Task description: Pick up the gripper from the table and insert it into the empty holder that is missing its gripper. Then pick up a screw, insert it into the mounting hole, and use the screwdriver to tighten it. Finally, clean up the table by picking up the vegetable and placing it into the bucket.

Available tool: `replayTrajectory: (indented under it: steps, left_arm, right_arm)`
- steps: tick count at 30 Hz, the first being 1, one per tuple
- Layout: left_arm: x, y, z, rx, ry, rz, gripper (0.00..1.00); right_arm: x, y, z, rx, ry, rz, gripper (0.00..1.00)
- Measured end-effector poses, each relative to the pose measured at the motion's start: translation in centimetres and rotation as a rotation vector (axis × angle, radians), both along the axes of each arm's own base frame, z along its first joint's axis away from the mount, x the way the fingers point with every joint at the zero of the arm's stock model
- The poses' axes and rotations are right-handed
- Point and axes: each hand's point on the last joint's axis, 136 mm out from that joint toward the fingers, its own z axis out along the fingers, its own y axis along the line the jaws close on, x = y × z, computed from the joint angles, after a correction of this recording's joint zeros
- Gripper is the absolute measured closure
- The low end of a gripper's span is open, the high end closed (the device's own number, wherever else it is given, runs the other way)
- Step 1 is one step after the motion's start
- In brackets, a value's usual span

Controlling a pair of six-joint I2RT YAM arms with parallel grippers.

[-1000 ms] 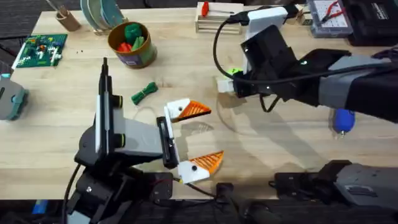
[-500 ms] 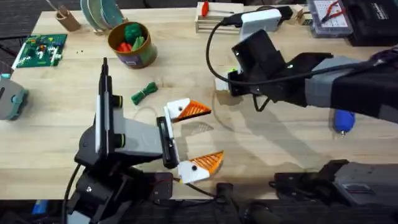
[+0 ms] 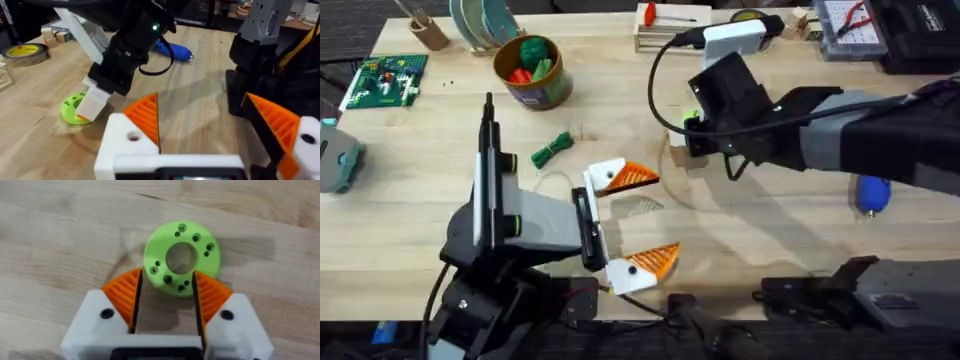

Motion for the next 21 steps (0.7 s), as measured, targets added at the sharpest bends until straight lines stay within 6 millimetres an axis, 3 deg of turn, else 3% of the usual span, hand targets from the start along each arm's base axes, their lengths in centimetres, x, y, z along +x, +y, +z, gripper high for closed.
replayTrajectory:
  steps: [21]
  left_arm:
    - [0.0, 0.0, 0.0, 0.0, 0.0, 0.0, 0.007]
  right_arm:
    - [0.27, -0.43, 0.14, -0.052, -0.023, 0.031, 0.811]
